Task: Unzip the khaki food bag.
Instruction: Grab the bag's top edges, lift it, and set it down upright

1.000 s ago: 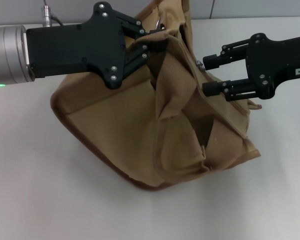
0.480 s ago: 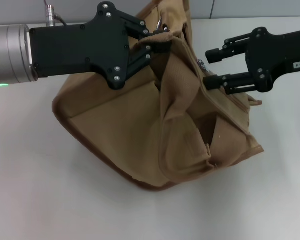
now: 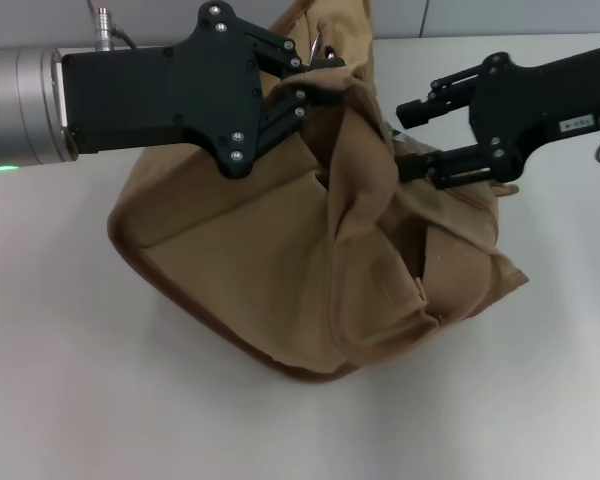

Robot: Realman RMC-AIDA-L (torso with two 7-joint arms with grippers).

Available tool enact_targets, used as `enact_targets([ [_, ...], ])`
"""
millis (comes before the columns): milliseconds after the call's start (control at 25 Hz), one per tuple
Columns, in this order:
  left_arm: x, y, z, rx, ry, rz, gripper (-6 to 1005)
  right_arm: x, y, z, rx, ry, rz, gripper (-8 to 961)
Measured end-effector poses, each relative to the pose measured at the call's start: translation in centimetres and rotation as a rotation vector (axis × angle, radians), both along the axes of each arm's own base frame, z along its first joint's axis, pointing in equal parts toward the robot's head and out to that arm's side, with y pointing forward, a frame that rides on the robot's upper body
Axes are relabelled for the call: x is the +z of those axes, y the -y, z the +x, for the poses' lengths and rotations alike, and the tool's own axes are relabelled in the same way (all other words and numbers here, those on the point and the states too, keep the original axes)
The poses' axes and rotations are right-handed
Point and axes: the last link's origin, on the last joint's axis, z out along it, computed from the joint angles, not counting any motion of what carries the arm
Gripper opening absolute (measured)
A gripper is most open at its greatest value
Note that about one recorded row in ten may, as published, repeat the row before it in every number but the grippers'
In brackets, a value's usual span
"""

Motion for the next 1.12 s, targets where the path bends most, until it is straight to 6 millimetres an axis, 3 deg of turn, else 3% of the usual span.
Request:
enact_targets([
  [280,0.1,0.0,0.1,-0.008,-0.004,0.003,46,-2.3,-0.7,-1.7,0.059,0.066,-0.001,560],
  [520,0.2,-0.1,0.1,-0.010,-0.006,0.007,47,-2.5,-0.7,-2.2,0.082,0.081,0.011,551],
  [720,0.4,-0.2,0.1,-0.008,-0.004,0.016,47,-1.7,-0.4,-2.3,0.105,0.093,0.045,443],
  [1120,0.3,-0.1,0.1,-0.015,-0.005,0.016,49,-2.5,-0.6,-2.2,0.097,0.078,0.024,438],
])
